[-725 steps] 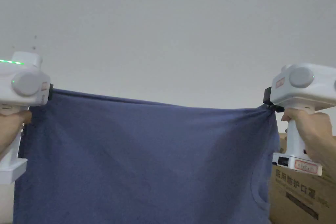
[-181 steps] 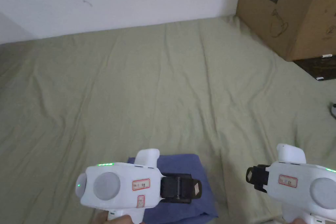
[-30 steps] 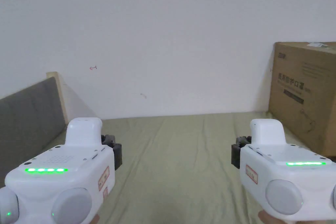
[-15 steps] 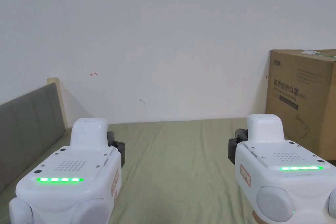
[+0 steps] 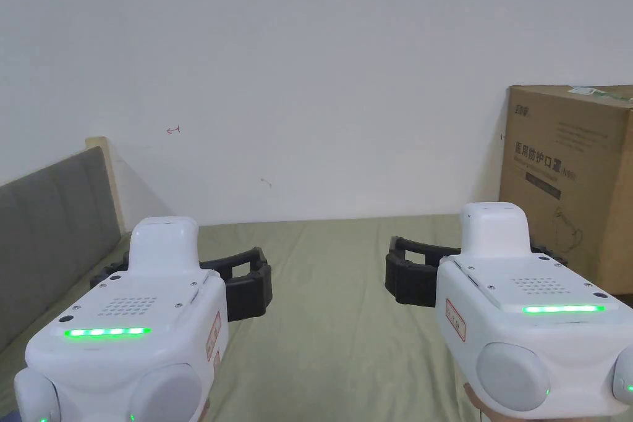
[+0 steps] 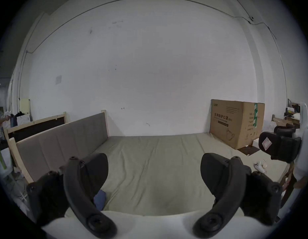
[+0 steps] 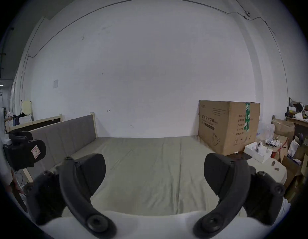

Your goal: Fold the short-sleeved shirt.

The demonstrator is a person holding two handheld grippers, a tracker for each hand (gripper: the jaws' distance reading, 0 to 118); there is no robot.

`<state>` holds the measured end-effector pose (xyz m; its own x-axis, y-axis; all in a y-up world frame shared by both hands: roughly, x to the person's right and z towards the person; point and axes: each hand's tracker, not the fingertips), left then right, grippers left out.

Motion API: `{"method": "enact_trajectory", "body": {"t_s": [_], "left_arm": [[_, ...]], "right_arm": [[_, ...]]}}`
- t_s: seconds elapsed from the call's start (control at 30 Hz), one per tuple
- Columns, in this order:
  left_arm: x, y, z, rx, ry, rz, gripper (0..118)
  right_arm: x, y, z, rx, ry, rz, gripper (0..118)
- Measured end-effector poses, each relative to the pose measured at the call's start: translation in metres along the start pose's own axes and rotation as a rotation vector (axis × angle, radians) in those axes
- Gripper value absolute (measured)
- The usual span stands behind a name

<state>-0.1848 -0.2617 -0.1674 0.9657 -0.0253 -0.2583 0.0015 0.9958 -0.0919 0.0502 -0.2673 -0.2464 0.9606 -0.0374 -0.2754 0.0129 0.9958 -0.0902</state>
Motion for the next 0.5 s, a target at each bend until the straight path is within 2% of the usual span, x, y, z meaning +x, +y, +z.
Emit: {"method": "enact_trajectory", "body": {"t_s": [0.1, 0.33, 0.5], "left_arm": [[0.006, 0.001, -0.002, -0.016, 0.065, -0.005, 112], [-0.001, 0.001, -0.006, -0.065, 0.027, 0.033, 112], [0.010, -0.007, -0.007, -0.061, 0.094, -0.072, 112]], "right_arm": [[0.001, -0.002, 0.001, 0.013, -0.021, -0.017, 114], [0.002, -0.004, -0.004, -0.001, -0.040, 0.010, 115], [0.001, -0.007, -0.006, -0.020, -0.037, 0.012, 115]]}}
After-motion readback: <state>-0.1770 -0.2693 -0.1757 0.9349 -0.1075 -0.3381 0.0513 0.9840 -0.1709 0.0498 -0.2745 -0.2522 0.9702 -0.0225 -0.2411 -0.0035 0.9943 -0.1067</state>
